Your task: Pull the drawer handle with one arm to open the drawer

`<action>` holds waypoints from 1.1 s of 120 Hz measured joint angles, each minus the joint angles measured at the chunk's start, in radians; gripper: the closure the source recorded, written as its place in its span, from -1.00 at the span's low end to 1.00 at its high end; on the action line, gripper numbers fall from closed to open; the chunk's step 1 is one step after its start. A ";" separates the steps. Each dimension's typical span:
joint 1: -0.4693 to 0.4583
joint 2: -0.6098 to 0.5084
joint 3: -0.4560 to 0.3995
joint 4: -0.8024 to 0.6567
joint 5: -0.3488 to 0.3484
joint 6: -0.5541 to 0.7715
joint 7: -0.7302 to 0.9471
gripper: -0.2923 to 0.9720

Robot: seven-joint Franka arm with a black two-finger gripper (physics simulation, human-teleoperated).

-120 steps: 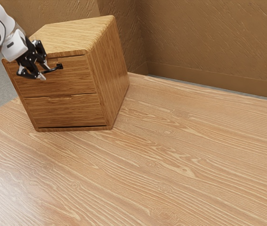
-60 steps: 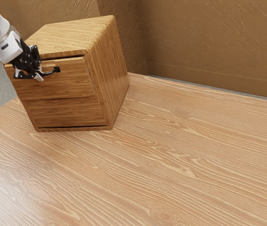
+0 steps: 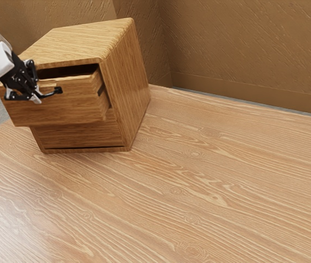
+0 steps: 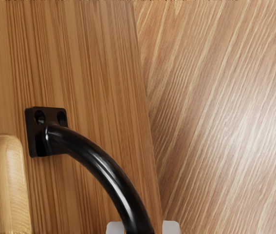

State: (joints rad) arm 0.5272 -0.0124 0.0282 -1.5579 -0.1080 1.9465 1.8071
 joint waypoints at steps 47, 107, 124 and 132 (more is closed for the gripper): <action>-0.023 -0.119 0.030 -0.135 -0.004 0.004 -0.001 0.70; -0.013 -0.251 0.022 -0.264 -0.005 -0.031 -0.003 0.70; -0.011 -0.291 0.022 -0.301 -0.006 -0.047 -0.007 0.71; -0.010 -0.311 0.022 -0.319 -0.005 -0.054 -0.009 0.71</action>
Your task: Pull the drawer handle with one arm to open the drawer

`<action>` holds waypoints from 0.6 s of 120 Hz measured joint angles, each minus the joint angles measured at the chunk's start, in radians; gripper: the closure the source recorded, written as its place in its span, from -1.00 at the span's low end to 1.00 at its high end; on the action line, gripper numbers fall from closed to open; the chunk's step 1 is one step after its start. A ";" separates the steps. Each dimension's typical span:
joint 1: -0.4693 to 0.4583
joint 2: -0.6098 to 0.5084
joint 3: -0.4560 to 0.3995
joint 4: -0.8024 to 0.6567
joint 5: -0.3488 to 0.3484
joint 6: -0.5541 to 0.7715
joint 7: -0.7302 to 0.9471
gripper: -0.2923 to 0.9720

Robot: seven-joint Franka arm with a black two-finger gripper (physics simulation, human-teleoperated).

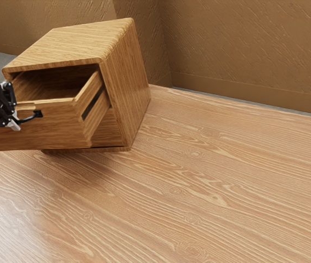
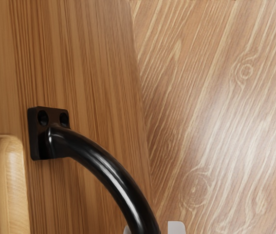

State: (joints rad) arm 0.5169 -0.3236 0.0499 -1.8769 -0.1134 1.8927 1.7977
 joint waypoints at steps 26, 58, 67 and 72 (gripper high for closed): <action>0.000 -0.045 0.000 -0.047 -0.001 -0.005 -0.004 0.72; 0.000 -0.080 0.000 -0.071 0.002 -0.026 -0.008 0.72; -0.001 -0.085 0.003 -0.074 0.003 -0.031 -0.009 0.72; -0.003 -0.086 0.004 -0.074 0.003 -0.032 -0.009 0.72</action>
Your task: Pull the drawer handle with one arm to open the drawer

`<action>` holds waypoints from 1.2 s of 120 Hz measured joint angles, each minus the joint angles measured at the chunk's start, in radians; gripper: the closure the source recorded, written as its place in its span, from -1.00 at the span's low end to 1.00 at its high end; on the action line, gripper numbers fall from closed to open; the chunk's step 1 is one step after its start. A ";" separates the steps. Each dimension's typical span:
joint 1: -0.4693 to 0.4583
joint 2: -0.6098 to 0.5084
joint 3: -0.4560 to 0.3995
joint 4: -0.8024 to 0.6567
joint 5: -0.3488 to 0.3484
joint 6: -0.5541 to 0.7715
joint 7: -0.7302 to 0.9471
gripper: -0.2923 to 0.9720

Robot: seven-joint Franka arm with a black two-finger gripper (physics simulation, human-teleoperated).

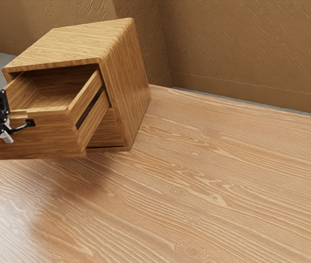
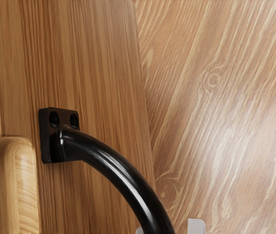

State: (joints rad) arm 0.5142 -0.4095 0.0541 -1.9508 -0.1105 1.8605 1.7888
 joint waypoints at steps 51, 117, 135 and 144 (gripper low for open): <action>-0.019 -0.010 0.010 -0.001 -0.019 -0.004 -0.001 0.54; -0.024 -0.049 0.021 -0.013 -0.016 -0.046 -0.004 0.34; -0.023 -0.066 0.024 -0.007 -0.016 -0.055 -0.004 0.29; -0.022 -0.074 0.040 -0.001 -0.017 -0.059 -0.003 0.28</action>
State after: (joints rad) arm 0.4922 -0.4838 0.0940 -1.9519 -0.1274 1.8015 1.7854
